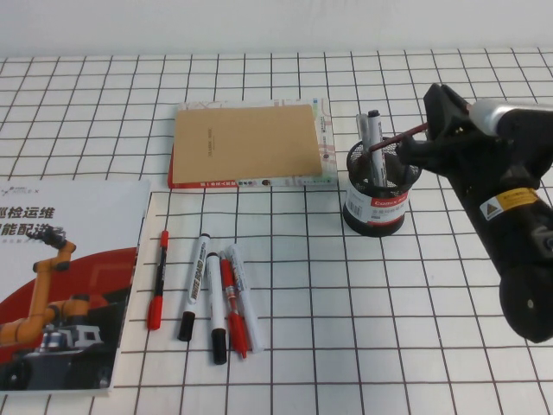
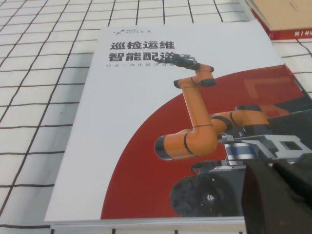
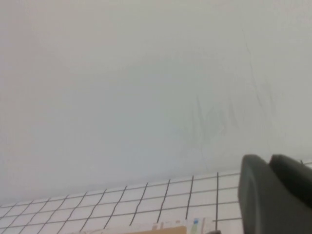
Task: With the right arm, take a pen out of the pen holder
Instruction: 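Take a marker out of the pen holder and lay it on the table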
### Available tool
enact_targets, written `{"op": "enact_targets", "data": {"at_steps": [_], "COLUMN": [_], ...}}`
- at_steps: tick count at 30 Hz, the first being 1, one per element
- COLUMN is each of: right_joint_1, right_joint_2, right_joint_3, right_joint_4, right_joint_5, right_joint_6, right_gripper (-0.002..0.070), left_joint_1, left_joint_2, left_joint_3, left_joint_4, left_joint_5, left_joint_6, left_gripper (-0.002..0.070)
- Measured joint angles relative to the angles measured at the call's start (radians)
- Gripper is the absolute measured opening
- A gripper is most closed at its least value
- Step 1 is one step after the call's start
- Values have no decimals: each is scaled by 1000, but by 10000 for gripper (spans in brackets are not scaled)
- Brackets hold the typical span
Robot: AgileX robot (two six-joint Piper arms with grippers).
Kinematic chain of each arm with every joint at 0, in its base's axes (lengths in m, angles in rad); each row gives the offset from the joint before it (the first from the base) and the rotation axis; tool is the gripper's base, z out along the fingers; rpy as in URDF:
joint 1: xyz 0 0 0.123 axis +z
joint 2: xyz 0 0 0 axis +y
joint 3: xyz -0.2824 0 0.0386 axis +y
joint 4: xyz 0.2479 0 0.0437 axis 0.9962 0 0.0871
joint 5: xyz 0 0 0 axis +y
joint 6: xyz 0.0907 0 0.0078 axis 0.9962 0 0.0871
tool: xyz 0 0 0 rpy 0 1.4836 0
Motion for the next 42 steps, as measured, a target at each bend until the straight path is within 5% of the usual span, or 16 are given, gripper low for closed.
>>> {"op": "enact_targets", "data": {"at_steps": [14,23,31,42], "right_joint_1": [0,-3,-4,53], "right_joint_2": [-405,-596,-515,-177], "right_joint_3": [2,-168,-418,-649], "right_joint_4": [-28,-38,-28,52], "right_joint_5": [466,1240,1899,2054], "right_joint_6": [-127,-133,-112,-112], "right_gripper": [-1,-1,-1,-1], "left_joint_1": [0,0,0,0], "left_joint_2": [0,0,0,0], "left_joint_3": [0,0,0,0], "left_joint_4": [0,0,0,0], "left_joint_5": [0,0,0,0], "left_joint_6": [0,0,0,0], "left_gripper": [-4,-5,-4,-4]}}
